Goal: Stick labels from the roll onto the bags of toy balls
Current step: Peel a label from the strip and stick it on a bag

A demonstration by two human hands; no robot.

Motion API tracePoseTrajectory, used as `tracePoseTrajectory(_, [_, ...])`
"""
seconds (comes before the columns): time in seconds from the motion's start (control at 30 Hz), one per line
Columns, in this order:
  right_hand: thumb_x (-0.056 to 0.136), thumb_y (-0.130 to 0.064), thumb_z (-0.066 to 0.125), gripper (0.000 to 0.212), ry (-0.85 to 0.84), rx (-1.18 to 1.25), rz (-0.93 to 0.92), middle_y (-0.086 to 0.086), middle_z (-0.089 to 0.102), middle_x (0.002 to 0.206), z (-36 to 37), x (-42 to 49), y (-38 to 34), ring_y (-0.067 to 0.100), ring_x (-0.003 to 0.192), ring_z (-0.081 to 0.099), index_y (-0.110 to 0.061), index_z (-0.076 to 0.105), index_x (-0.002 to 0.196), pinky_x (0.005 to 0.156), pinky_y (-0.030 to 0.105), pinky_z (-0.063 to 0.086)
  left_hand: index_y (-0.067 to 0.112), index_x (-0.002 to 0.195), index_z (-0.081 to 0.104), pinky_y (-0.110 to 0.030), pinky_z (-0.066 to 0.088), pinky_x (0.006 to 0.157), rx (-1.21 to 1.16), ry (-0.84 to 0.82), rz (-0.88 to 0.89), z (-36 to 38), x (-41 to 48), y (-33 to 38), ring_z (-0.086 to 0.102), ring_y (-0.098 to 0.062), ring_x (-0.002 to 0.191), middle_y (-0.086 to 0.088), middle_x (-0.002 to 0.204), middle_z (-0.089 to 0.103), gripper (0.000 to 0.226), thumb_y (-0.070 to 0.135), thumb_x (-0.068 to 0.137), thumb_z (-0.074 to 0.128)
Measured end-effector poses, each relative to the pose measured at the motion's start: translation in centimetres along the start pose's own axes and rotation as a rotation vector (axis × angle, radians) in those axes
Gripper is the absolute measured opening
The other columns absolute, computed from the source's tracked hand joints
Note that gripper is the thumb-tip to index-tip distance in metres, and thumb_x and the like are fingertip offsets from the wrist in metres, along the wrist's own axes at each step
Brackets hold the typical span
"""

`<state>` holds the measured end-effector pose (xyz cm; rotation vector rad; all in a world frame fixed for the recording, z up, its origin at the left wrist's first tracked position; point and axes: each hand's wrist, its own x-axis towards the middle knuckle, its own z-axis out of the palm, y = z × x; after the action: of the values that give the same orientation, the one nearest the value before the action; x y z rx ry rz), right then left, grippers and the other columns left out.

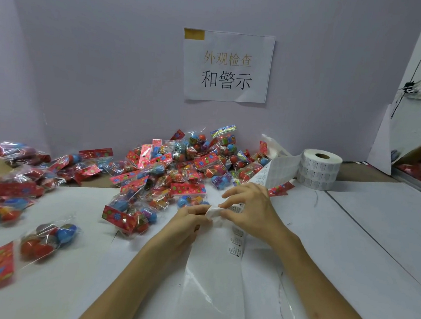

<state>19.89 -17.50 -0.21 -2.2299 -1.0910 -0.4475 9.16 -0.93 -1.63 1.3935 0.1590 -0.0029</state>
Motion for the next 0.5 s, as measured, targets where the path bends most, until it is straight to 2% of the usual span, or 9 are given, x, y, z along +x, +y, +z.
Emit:
tracePoseTrajectory(0.07, [0.084,-0.049,0.077,0.020,0.001,0.005,0.011,-0.019,0.070,0.114,-0.14,0.02,-0.03,0.003,0.114,0.049,-0.033,0.081,0.095,0.107,0.031,0.021,0.003,0.119,0.072,-0.030,0.059,0.076,0.016,0.003,0.005,0.10,0.01,0.02,0.072,-0.025,0.087,-0.020,0.106,0.074,0.036,-0.012,0.092,0.053])
tracePoseTrajectory(0.2, [0.086,-0.039,0.078,0.013,0.007,0.008,0.020,-0.018,0.071,0.113,-0.44,-0.01,-0.10,0.006,0.117,0.051,-0.032,0.082,0.095,0.111,0.034,0.023,0.002,0.121,0.069,-0.041,0.053,0.084,0.006,0.000,0.023,0.36,-0.08,-0.01,0.069,-0.033,0.090,-0.027,0.113,0.072,0.040,-0.015,0.090,0.051])
tracePoseTrajectory(0.37, [0.087,-0.035,0.078,0.011,0.023,0.027,0.023,-0.017,0.072,0.111,-0.58,-0.01,-0.10,0.005,0.115,0.053,-0.031,0.082,0.096,0.109,0.034,0.024,0.006,0.118,0.069,-0.030,0.058,0.060,0.011,0.021,0.027,0.53,0.03,-0.03,0.073,-0.025,0.071,-0.018,0.098,0.076,0.046,-0.021,0.088,0.048])
tracePoseTrajectory(0.5, [0.087,-0.034,0.078,0.009,0.029,0.040,0.039,-0.019,0.071,0.110,-0.58,-0.06,0.08,0.004,0.114,0.052,-0.032,0.082,0.094,0.104,0.030,0.022,0.012,0.118,0.070,-0.032,0.058,0.060,0.074,0.039,0.032,0.52,0.16,-0.25,0.073,-0.022,0.071,-0.012,0.091,0.077,0.050,-0.021,0.086,0.050])
